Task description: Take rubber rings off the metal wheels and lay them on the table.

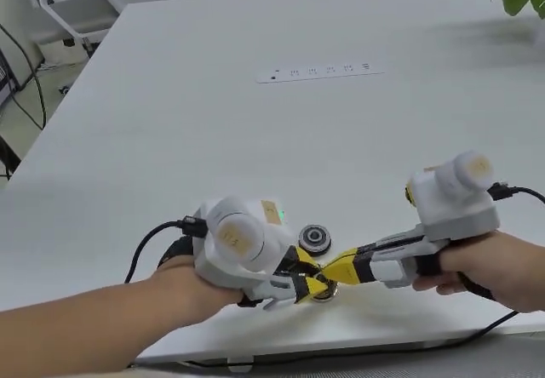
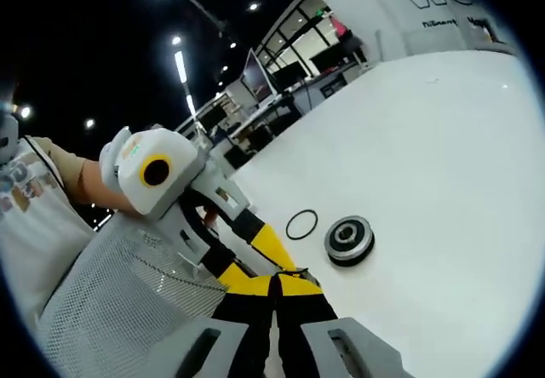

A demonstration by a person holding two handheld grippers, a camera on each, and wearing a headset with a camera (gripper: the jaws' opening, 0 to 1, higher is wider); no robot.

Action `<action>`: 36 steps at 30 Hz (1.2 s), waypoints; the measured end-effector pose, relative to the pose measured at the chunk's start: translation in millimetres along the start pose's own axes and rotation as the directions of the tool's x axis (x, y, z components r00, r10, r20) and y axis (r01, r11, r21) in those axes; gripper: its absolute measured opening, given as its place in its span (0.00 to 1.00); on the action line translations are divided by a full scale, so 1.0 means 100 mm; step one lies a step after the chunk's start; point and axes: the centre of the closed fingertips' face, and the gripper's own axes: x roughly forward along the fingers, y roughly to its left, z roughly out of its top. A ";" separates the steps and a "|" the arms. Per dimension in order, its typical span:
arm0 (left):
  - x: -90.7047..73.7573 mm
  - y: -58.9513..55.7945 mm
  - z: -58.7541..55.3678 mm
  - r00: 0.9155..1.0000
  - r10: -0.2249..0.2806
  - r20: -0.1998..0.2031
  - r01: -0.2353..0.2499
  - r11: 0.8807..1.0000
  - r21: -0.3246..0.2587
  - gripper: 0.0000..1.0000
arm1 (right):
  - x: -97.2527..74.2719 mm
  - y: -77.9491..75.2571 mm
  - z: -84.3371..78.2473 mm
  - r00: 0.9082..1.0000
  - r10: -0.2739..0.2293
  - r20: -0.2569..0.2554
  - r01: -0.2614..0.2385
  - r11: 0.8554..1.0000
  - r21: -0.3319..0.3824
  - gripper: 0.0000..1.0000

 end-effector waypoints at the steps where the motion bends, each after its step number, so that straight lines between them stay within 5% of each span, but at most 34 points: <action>1: 0.00 0.00 0.00 1.000 0.000 0.001 0.000 1.000 -0.002 0.12 | -0.01 -0.01 -0.01 1.000 0.001 -0.002 -0.001 1.000 0.008 0.00; 12: 0.00 0.00 0.00 1.000 0.000 0.002 0.000 1.000 -0.004 0.13 | -0.02 -0.08 -0.13 0.997 -0.045 -0.058 0.042 0.997 -0.067 0.00; 26: -0.03 -0.01 0.00 1.000 -0.024 -0.013 0.024 1.000 -0.006 0.19 | -0.03 -0.04 -0.10 0.997 -0.053 -0.052 0.049 0.995 -0.088 0.00; 36: -0.20 -0.05 0.08 0.999 -0.037 0.018 0.037 0.999 -0.029 0.27 | -0.04 -0.01 -0.08 0.998 -0.041 -0.048 0.037 0.995 -0.088 0.00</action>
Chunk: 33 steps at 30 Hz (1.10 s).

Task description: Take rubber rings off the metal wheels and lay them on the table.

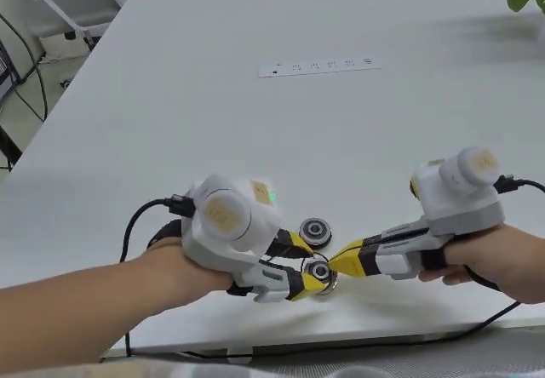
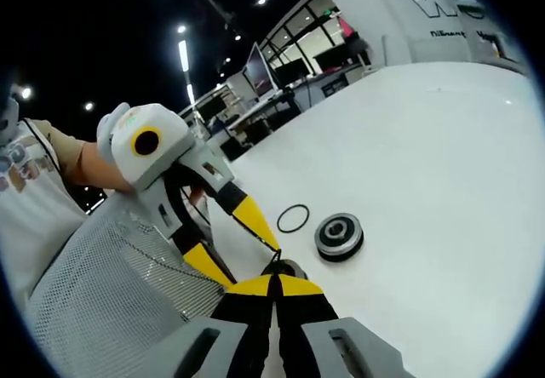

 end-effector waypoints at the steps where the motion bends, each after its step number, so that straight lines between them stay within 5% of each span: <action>1: -0.02 0.00 0.01 1.000 0.001 0.004 -0.001 1.000 -0.004 0.28 | 0.00 0.01 0.00 1.000 0.001 0.001 -0.001 1.000 0.000 0.00; 19: -0.54 0.09 0.06 0.993 0.082 0.083 -0.074 0.993 -0.096 0.50 | -0.02 0.08 0.14 1.000 0.016 0.024 -0.016 1.000 -0.018 0.00; 33: -0.84 0.18 -0.06 0.980 0.165 0.110 -0.144 0.973 -0.182 0.57 | -0.01 0.13 0.38 0.998 0.018 0.064 -0.016 0.999 -0.039 0.00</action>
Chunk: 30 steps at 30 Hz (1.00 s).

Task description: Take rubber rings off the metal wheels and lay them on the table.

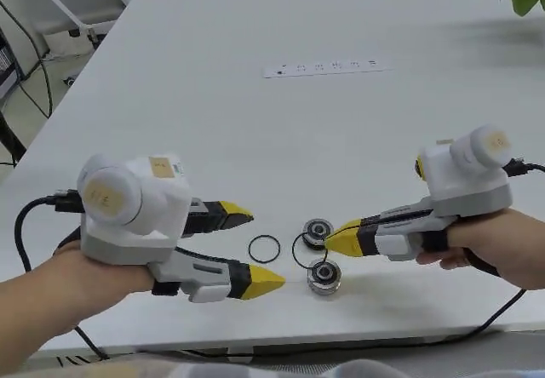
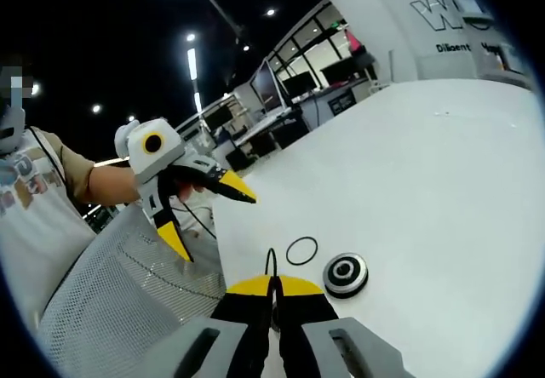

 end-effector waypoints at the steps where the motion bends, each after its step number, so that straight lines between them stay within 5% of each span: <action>1: -0.02 0.01 -0.01 1.000 0.007 -0.001 -0.007 1.000 -0.001 0.57 | 0.01 0.00 0.02 1.000 0.000 0.003 0.000 1.000 -0.003 0.00; 12: -0.26 0.20 -0.12 0.996 0.084 0.009 -0.083 0.996 -0.038 0.59 | 0.20 -0.04 0.14 1.000 -0.010 0.013 0.010 1.000 -0.015 0.00; 30: -0.41 0.28 -0.25 0.991 0.134 0.003 -0.133 0.988 -0.081 0.60 | 0.61 -0.27 0.11 0.998 -0.067 0.004 0.067 0.998 0.010 0.00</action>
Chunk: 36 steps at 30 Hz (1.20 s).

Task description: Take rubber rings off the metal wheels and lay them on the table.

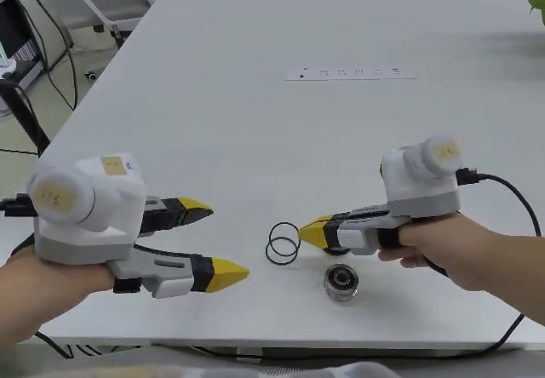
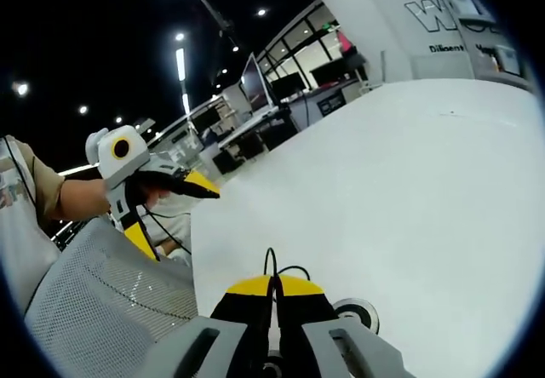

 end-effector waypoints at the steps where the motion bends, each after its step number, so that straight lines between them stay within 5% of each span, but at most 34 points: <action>1: 0.00 0.00 0.00 1.000 0.001 0.000 -0.001 1.000 -0.001 0.60 | 0.02 -0.01 -0.01 1.000 0.001 -0.002 -0.001 1.000 0.000 0.00; 27: 0.01 0.02 -0.06 1.000 0.010 -0.015 -0.011 1.000 -0.020 0.59 | 0.10 -0.09 -0.10 0.996 -0.074 -0.040 0.072 0.996 -0.052 0.00; 36: 0.03 0.04 -0.07 1.000 0.010 -0.019 -0.010 1.000 -0.022 0.59 | 0.08 -0.12 -0.08 0.996 -0.082 -0.033 0.080 0.994 -0.070 0.10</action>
